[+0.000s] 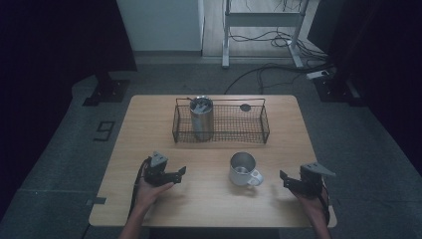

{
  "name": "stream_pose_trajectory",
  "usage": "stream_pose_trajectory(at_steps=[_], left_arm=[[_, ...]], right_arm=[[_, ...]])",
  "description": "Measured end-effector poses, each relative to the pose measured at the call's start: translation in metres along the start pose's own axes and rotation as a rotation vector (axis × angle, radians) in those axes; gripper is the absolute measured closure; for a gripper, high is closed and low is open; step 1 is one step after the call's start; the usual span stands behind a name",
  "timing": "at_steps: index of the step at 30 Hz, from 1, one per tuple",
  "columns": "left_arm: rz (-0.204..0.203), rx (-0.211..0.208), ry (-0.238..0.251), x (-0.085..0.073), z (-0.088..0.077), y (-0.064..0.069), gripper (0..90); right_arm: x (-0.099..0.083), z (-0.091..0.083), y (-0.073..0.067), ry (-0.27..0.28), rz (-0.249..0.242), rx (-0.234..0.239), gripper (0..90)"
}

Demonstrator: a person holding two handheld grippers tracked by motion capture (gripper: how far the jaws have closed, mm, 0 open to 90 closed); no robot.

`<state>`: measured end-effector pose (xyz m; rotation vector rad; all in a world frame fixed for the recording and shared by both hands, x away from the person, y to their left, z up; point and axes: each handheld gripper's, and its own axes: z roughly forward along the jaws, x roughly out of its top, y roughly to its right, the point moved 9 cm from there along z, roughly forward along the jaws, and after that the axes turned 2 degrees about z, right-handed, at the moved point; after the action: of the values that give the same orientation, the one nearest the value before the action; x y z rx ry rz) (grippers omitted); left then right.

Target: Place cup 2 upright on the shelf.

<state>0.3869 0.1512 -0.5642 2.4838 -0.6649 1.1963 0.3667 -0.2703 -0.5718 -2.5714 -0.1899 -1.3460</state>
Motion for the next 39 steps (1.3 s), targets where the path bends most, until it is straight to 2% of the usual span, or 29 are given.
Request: stream_pose_trajectory(at_steps=[8, 12, 21, 34, 37, 39], left_arm=[[0.003, -0.002, -0.024, -0.005, 0.003, 0.002, 14.2], [0.007, 0.000, -0.032, -0.005, 0.006, 0.004, 14.3], [0.003, -0.001, -0.030, -0.005, 0.006, 0.005, 14.3], [-0.016, 0.004, -0.030, -0.006, 0.004, -0.001, 14.4], [-0.018, 0.007, -0.029, -0.006, 0.003, -0.001, 14.4], [-0.018, 0.005, -0.031, -0.007, 0.003, 0.000, 14.4]], right_arm=[[0.014, -0.011, -0.016, 0.046, -0.011, 0.042, 15.1], [0.019, -0.015, -0.027, 0.049, -0.004, 0.095, 15.1], [0.035, -0.030, -0.055, 0.103, -0.024, 0.160, 15.1], [0.044, -0.035, -0.086, 0.122, -0.044, 0.234, 15.0], [0.045, -0.036, -0.094, 0.118, -0.023, 0.281, 15.0], [0.046, -0.036, -0.099, 0.119, -0.027, 0.294, 14.7]])
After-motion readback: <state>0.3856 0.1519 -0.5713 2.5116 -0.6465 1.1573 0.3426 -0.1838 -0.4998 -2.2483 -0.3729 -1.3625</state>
